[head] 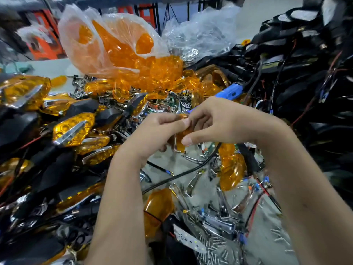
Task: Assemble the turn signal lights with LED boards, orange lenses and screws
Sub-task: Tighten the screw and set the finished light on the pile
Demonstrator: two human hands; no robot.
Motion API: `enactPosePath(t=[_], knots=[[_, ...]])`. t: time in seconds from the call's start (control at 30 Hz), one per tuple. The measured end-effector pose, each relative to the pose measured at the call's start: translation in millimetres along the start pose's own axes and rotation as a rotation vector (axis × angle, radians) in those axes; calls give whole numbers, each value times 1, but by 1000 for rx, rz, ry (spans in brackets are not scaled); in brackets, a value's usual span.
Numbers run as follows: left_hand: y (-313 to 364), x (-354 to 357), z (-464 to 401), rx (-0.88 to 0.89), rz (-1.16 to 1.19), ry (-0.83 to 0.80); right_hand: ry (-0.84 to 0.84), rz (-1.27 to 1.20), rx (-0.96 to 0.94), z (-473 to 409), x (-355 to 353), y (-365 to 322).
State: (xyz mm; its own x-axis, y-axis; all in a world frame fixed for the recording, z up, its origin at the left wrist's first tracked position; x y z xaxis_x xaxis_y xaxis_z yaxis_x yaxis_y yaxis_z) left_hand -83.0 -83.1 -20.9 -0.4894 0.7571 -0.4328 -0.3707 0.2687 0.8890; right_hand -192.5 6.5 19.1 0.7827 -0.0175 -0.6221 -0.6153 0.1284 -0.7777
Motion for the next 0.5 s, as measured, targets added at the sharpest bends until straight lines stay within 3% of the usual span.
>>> enactPosePath(t=[0.07, 0.13, 0.23, 0.33, 0.5], knots=[[12, 5, -1, 17, -144, 42, 44, 18, 40, 14, -13, 7], [28, 4, -3, 65, -245, 188, 116, 50, 107, 32, -31, 17], [62, 4, -4, 185, -232, 395, 190, 143, 222, 63, -63, 33], [95, 39, -15, 253, -191, 312, 299, 272, 303, 98, -94, 44], [160, 153, -30, 389, -312, 7, 836, 416, 282, 183, -147, 43]])
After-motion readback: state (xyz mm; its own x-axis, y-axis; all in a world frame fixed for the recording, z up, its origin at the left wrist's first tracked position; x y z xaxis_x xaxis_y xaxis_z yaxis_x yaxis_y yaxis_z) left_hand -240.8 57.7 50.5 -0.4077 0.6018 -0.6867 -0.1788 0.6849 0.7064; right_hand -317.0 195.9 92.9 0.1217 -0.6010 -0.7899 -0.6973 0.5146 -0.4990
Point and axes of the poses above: each hand's wrist, its own z-axis away from the middle knuckle, its own x-axis out of the palm, y = z × x, the point moved 8 cm from there along -z, towards the middle knuckle, and after that the axes turned 6 degrees about -z, right-handed, at the moved point
